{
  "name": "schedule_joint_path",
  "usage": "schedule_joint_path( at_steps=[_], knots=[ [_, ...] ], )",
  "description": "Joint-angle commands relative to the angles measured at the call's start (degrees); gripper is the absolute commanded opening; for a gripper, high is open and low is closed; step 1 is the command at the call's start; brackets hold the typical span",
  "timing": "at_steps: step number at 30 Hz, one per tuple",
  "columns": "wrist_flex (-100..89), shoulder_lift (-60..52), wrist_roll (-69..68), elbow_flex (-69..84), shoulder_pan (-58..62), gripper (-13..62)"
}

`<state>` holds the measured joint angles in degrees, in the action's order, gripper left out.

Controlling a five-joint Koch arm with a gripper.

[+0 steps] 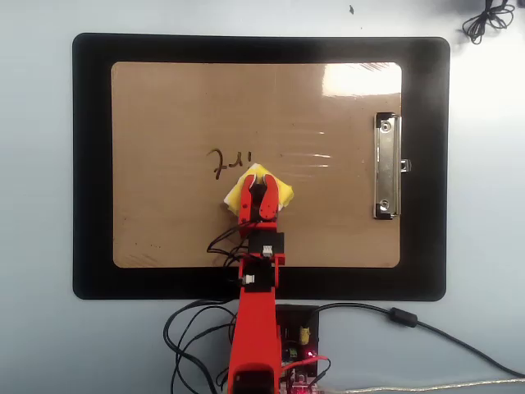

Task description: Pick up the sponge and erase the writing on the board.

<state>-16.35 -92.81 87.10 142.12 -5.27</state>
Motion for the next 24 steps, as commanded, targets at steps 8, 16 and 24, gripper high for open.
schedule_joint_path(
  at_steps=[8,16,24],
  knots=[
    [-1.2,14.7,1.8,-13.4,-4.0,-8.1],
    [-1.1,2.8,4.8,-3.1,-8.3,-8.2],
    [-0.6,13.9,4.6,-14.3,-8.4,-8.2]
  ],
)
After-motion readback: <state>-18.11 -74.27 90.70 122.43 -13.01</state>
